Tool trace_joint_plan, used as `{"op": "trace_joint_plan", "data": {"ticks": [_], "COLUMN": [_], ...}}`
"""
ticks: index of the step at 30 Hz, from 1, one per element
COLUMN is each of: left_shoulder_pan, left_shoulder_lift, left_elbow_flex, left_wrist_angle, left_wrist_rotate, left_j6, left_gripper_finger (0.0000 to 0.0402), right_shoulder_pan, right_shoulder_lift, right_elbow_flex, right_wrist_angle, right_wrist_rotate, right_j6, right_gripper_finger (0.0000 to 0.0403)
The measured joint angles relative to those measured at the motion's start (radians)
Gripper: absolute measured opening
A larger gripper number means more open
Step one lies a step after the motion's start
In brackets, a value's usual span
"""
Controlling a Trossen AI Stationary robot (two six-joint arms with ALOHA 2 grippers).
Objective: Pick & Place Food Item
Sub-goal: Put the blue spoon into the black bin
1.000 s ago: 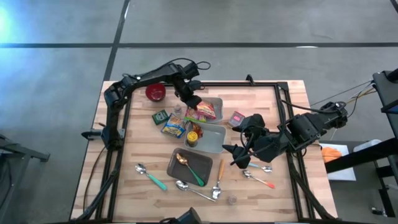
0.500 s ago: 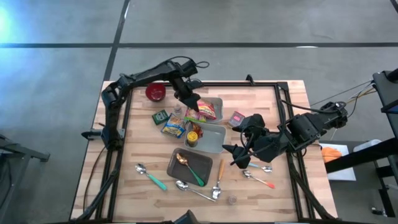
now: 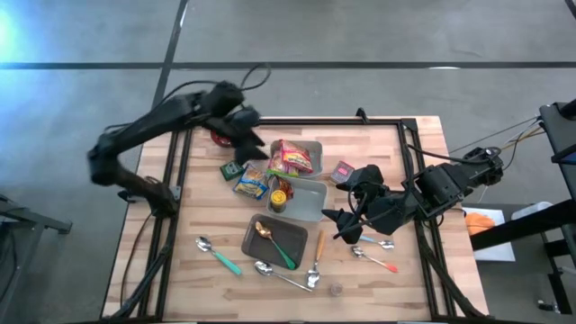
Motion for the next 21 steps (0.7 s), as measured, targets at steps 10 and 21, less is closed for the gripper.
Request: {"op": "trace_joint_plan", "data": {"ticks": [10,21], "left_shoulder_pan": [-0.154,-0.27], "left_shoulder_lift": [-0.327,-0.395], "left_elbow_flex": [-0.381,-0.516], "left_wrist_angle": [0.261,0.358], "left_wrist_rotate": [-0.009,-0.055], "left_j6": [-0.18,-0.38], "left_gripper_finger": [0.0323,0.0324], "right_shoulder_pan": [0.0,-0.007], "right_shoulder_lift": [0.0,0.0], "right_elbow_flex": [0.0,0.0], "right_wrist_angle": [0.0,0.056], "right_wrist_rotate": [0.0,0.133], "right_j6": [0.0,-0.064], "right_gripper_finger": [0.0389,0.0389]}}
